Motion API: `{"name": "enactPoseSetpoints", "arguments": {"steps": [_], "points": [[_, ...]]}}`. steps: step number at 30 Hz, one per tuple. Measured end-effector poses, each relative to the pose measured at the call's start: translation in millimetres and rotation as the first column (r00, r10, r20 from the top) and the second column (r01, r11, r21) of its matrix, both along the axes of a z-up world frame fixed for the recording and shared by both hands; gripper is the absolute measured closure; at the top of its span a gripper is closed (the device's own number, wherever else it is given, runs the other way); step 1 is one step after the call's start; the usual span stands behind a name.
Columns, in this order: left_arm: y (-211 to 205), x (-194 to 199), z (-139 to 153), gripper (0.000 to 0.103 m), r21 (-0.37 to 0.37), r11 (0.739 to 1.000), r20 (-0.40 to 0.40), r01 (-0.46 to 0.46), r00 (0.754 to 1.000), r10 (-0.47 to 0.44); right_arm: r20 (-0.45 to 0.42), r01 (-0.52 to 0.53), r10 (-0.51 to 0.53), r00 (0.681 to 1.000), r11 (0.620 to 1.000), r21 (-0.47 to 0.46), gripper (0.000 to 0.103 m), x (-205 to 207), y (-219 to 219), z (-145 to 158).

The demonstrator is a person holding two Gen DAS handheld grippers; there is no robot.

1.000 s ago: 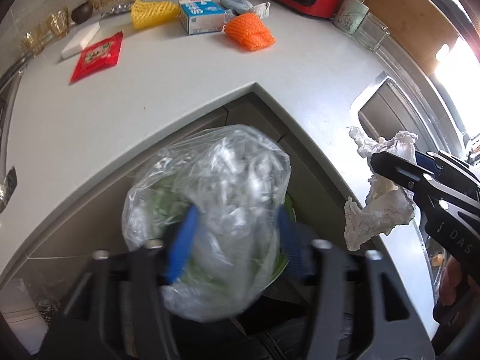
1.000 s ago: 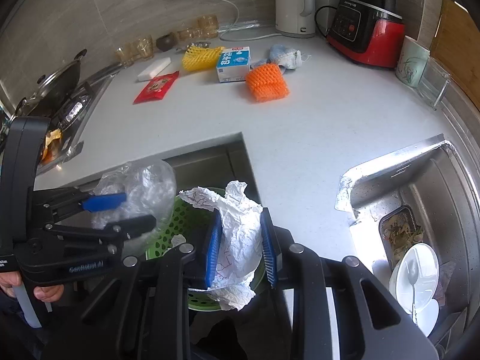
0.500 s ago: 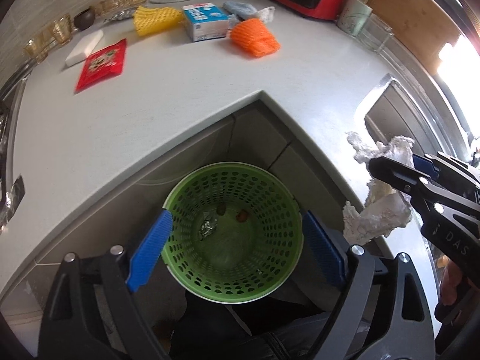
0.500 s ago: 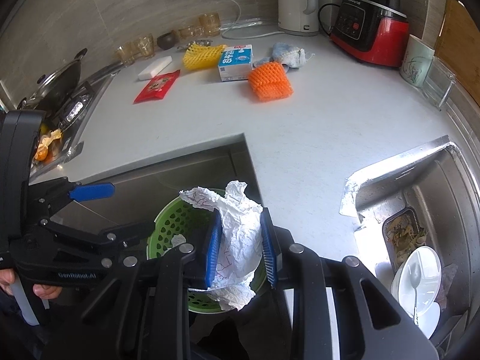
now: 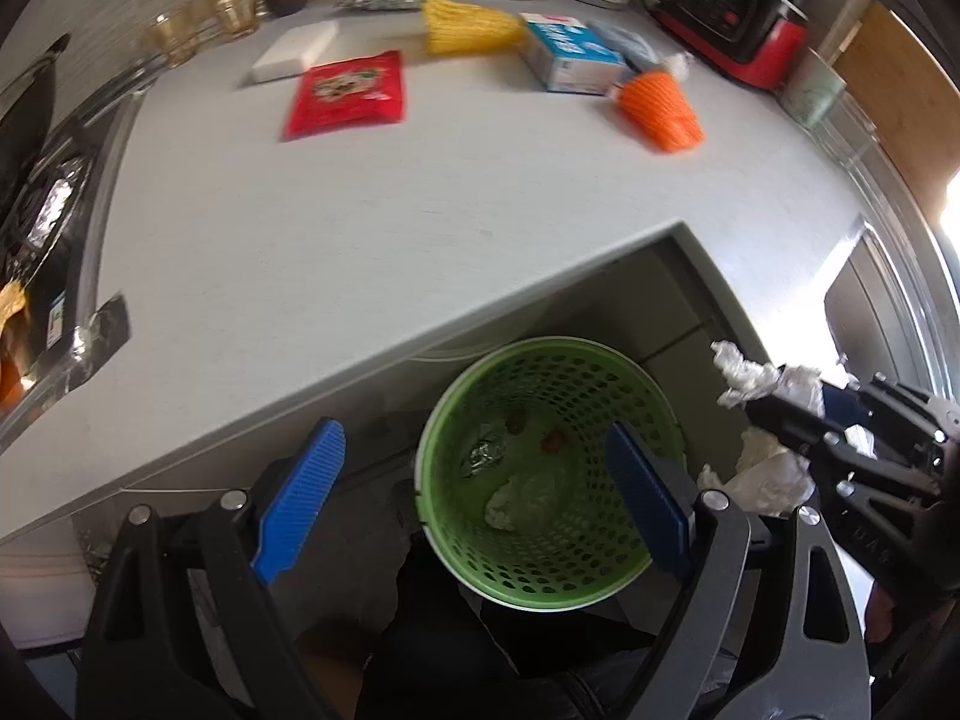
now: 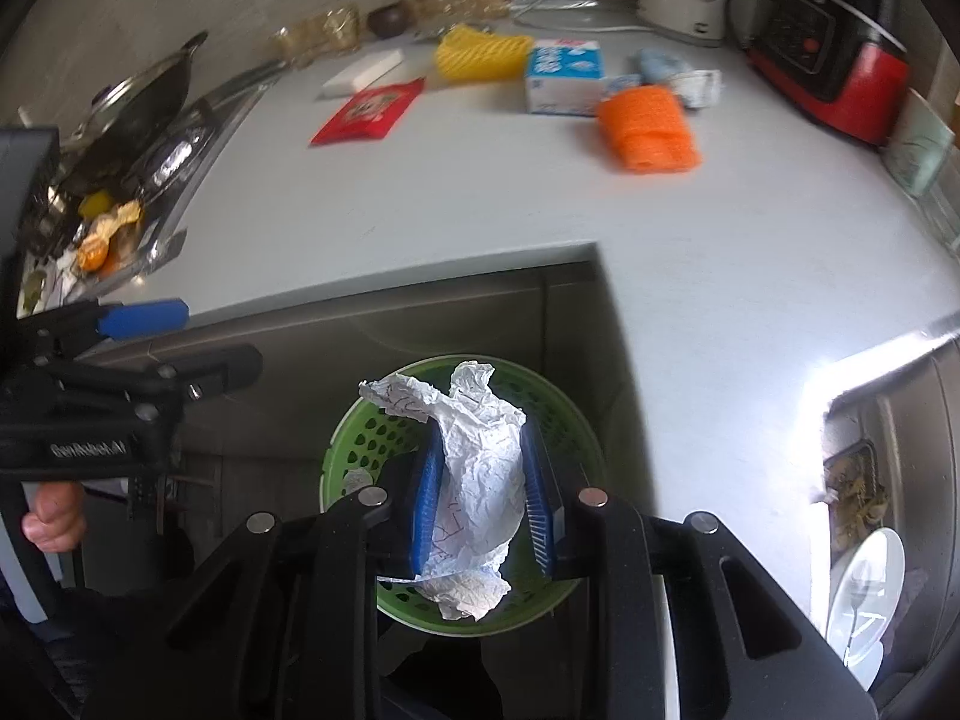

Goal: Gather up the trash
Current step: 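Carry bag and tissue over the green basket and open both tools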

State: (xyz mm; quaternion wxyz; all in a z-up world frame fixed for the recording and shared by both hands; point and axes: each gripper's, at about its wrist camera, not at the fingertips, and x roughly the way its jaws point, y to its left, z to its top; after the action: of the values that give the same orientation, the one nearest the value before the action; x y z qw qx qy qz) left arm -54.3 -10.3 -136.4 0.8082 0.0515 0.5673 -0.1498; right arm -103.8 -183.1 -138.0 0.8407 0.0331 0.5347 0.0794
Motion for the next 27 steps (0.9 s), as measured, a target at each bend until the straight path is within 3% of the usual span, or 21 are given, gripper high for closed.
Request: {"name": "enactPoseSetpoints", "arguments": {"steps": [6,7,8,11,17,22,27], "points": [[18.4,11.4,-2.8,0.019,0.001,1.000,-0.008,-0.019,1.000,0.019,-0.033,-0.020,0.020,0.999,1.000,-0.004,0.072,11.8,16.3,-10.7],[19.4,13.6,-3.3,0.019,0.001,1.000,-0.009,-0.018,1.000,0.018,-0.043,-0.019,0.019,0.999,1.000,-0.009,0.061,13.4,18.9,-12.7],[20.4,15.3,-3.9,0.019,0.001,1.000,-0.010,-0.017,1.000,0.017,-0.048,-0.017,0.017,0.999,1.000,-0.014,0.044,14.5,19.7,-13.7],[22.8,18.6,-4.8,0.019,0.003,1.000,-0.012,-0.010,1.000,0.010,-0.044,0.003,-0.005,0.999,0.999,-0.037,0.025,16.8,23.0,-13.5],[27.6,23.3,-3.7,0.019,0.000,1.000,-0.011,-0.004,1.000,0.004,-0.039,0.035,-0.036,0.999,0.999,-0.037,0.016,24.0,23.1,-8.1],[31.9,26.2,1.0,0.019,0.000,1.000,0.001,-0.007,1.000,0.007,0.033,0.089,-0.087,0.996,0.995,-0.043,0.003,22.8,17.3,16.4],[33.3,28.0,7.2,0.019,-0.001,1.000,0.018,-0.006,1.000,0.006,0.093,0.142,-0.140,0.986,0.990,-0.024,0.002,21.0,7.2,37.8]]}}
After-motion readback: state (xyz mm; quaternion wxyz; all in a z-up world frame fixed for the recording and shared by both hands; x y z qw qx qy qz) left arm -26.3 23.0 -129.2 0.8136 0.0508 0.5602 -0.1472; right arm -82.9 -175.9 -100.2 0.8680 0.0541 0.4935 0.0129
